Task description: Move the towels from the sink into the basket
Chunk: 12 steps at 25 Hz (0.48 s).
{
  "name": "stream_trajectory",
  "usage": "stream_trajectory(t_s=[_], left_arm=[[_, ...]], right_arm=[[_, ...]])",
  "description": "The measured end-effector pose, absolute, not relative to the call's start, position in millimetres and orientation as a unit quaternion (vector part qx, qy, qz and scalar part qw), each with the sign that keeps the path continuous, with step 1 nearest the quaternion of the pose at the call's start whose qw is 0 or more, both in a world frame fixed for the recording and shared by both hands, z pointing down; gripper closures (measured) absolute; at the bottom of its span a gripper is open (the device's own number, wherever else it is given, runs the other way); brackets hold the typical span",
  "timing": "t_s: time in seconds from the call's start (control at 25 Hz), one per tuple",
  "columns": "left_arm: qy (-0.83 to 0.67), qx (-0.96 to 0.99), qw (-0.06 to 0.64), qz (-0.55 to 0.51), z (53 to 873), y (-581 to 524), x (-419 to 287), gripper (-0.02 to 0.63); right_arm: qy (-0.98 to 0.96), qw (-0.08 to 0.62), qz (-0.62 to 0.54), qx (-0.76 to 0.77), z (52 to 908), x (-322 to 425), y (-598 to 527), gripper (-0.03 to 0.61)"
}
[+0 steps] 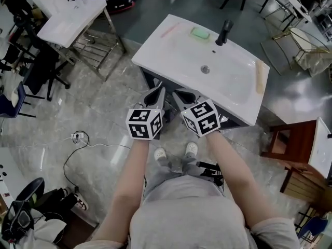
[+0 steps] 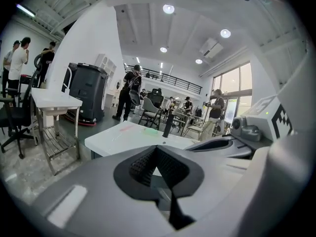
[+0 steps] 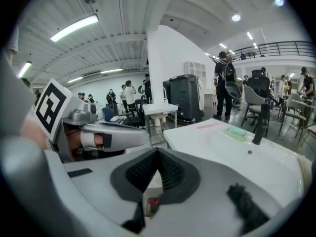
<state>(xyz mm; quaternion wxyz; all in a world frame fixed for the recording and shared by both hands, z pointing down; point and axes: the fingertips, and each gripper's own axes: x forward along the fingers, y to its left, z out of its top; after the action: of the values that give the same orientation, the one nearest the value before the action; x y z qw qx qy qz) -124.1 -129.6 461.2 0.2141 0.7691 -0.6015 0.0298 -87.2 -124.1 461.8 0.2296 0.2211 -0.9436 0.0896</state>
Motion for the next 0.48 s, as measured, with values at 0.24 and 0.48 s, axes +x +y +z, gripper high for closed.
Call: stream_trajectory(t_s=[0.24,0.48], left_arm=[[-0.596,0.779,0.194,0.013,433.6,-134.3,-110.2,0.607],[-0.595,0.789,0.150,-0.002,395.9,-139.0,-96.6,0.607]], right_arm=[[-0.944,0.198,0.104,0.242,436.8,-72.0,-126.8,0.561],[-0.949,0.176,0.078,0.249,403.8,-54.7,-128.5,0.561]])
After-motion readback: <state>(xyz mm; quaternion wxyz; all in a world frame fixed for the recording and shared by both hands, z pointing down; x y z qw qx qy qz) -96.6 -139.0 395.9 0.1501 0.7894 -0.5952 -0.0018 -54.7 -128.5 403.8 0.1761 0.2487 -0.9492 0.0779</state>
